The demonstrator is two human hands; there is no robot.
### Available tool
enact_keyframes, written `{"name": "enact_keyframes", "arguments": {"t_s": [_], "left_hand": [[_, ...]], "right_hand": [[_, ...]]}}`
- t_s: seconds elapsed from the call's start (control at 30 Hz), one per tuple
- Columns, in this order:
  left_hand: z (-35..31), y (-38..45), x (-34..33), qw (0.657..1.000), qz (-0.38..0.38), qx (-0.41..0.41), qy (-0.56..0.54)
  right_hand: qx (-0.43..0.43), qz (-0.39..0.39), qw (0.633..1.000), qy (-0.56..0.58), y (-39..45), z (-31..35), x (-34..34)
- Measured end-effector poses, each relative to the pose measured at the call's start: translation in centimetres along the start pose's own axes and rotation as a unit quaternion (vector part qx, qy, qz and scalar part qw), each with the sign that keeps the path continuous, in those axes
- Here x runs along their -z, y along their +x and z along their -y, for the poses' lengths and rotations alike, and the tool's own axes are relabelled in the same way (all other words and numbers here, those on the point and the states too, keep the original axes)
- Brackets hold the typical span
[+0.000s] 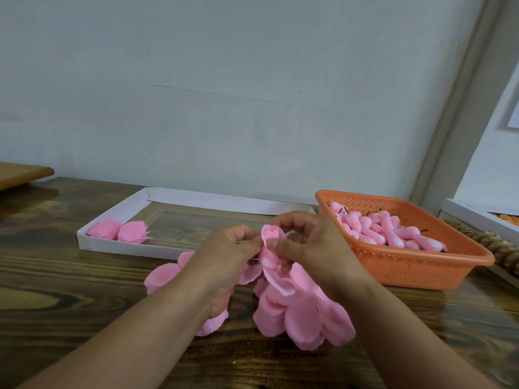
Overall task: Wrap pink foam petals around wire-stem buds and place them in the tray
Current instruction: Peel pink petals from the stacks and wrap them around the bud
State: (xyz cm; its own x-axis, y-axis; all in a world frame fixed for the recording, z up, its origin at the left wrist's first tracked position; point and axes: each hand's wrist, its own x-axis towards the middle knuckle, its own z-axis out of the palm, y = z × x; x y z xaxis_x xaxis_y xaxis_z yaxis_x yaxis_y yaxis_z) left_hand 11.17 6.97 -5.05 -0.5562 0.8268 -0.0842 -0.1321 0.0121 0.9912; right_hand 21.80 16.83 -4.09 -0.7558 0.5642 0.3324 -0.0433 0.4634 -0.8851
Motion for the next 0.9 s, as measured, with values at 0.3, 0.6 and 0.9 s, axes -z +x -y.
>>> {"name": "enact_keyframes", "arguments": {"t_s": [0.3, 0.6, 0.9], "left_hand": [[0.5, 0.5, 0.3, 0.999, -0.027, -0.022, 0.036], [0.5, 0.6, 0.4, 0.998, -0.019, -0.028, 0.058], [-0.2, 0.7, 0.4, 0.976, 0.022, 0.062, -0.207]], "right_hand": [[0.027, -0.005, 0.999, -0.029, -0.5, 0.5, -0.9], [0.037, -0.055, 0.995, -0.076, -0.4, 0.4, -1.3], [0.03, -0.099, 0.994, -0.034, 0.1, 0.4, -0.7]]}}
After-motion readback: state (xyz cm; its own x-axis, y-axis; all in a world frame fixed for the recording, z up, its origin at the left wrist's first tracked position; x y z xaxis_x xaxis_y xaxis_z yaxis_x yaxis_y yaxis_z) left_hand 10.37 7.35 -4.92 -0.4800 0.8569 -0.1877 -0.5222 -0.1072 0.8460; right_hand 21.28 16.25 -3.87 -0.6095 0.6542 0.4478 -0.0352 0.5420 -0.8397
